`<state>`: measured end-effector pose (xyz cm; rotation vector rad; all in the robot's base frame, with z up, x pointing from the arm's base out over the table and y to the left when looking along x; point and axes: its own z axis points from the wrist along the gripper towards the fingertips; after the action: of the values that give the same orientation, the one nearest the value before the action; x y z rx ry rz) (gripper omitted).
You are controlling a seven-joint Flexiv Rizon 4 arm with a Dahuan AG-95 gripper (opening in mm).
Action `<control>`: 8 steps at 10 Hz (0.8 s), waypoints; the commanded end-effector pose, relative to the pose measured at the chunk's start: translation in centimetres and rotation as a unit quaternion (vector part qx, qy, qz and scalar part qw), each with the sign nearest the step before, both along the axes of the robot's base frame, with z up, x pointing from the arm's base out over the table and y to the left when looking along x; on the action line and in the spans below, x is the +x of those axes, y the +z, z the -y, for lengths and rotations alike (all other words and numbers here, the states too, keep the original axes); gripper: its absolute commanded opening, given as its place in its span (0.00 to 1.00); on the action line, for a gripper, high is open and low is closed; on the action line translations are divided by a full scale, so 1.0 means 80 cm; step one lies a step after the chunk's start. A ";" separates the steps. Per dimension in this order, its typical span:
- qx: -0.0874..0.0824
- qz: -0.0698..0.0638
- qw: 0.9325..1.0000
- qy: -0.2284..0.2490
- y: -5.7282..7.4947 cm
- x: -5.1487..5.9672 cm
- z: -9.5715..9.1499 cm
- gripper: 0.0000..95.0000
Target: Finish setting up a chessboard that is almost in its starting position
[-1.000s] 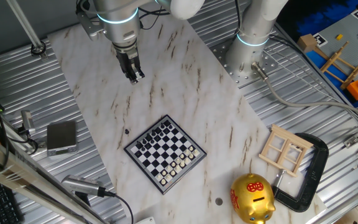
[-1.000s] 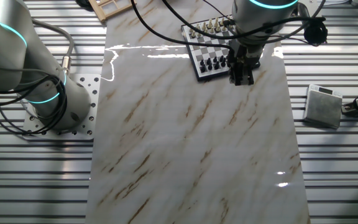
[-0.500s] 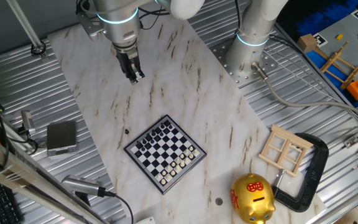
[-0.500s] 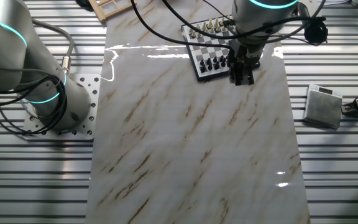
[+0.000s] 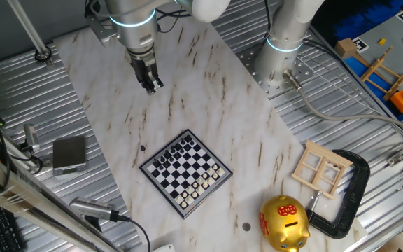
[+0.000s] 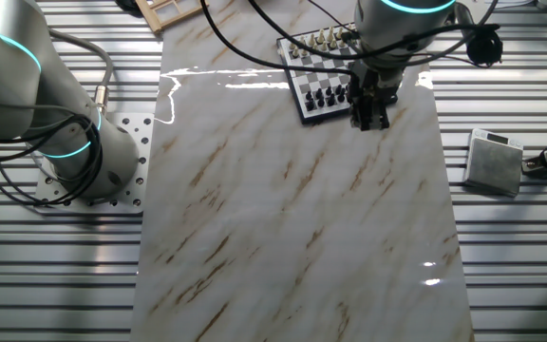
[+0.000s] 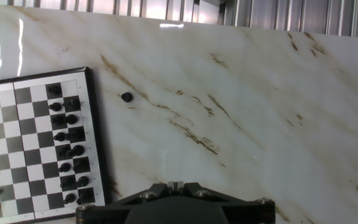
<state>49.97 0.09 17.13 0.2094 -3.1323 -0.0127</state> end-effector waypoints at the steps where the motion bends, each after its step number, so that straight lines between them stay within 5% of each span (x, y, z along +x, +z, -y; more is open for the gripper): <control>1: 0.000 -0.002 0.999 0.040 0.000 0.000 0.000 0.00; 8: 0.010 -0.005 0.994 0.109 0.000 0.000 0.000 0.00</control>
<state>49.95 0.04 17.16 0.5205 -3.0909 -0.0425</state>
